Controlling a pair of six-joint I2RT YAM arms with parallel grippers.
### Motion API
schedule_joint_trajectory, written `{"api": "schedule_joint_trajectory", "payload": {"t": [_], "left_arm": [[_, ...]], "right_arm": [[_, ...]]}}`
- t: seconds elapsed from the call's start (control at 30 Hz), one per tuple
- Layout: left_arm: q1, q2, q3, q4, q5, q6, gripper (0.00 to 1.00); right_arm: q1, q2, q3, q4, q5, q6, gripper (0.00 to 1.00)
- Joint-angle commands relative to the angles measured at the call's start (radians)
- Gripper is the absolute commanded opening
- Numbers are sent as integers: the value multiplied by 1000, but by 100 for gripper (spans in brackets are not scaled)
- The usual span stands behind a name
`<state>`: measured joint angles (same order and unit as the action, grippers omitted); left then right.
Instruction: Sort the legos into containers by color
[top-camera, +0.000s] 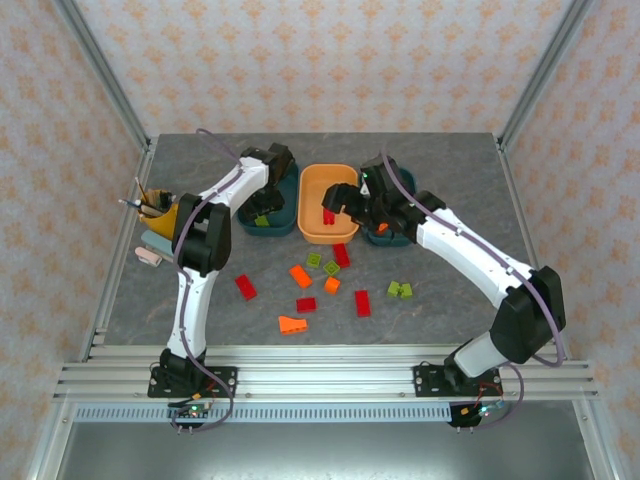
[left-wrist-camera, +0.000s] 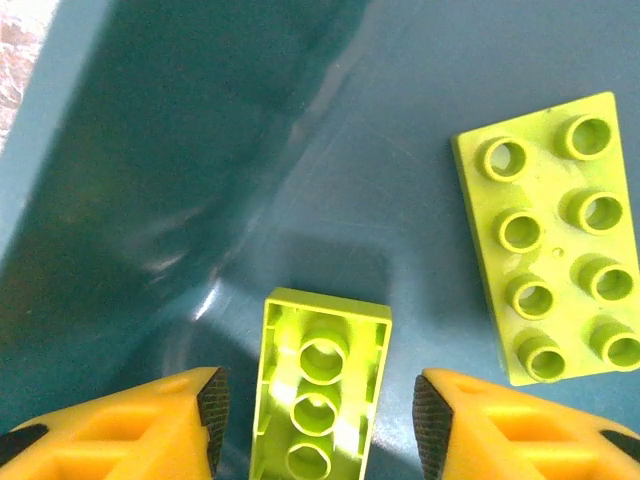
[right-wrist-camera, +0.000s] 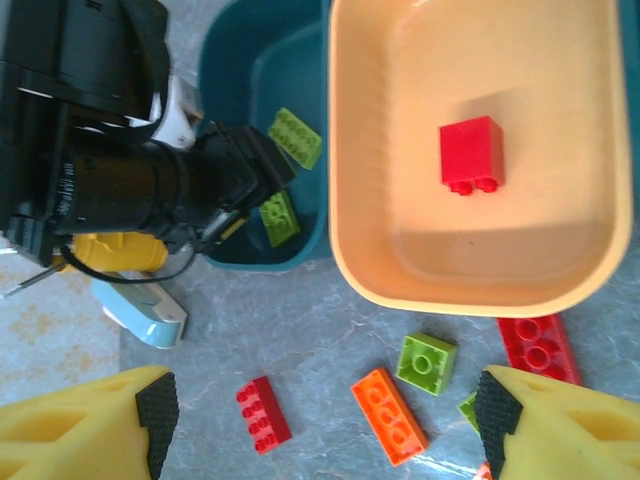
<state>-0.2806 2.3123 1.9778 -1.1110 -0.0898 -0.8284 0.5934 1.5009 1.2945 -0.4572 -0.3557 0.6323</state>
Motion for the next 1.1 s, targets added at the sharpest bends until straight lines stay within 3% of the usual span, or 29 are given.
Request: {"api": "schedule_joint_trajectory", "payload": {"t": [0.0,0.23,0.43,0.57,0.7,0.83,1.07], "left_arm": [[3,-65,36,-42,-14,5,59],[-28,-266,24,-21,14,-1,68],[-136,-594,-227,84,57,55,77],[-236,-841,-498,160,107,66,93],[-337,-1045,-734,188,152,15,100],[-430,-1196,-913,208,155,-62,100],[-483,-1303,-1034,223,125,-128,100]], "right_arm": [[3,-40,-23,-80,66,-27,79],[37,-99,-47,-319,191,-130,72],[152,-129,-152,-472,254,-133,66],[191,-113,-242,-463,220,-90,65],[201,-76,-305,-398,175,-83,64],[208,-2,-321,-368,157,-115,63],[235,73,-315,-331,156,-129,63]]}}
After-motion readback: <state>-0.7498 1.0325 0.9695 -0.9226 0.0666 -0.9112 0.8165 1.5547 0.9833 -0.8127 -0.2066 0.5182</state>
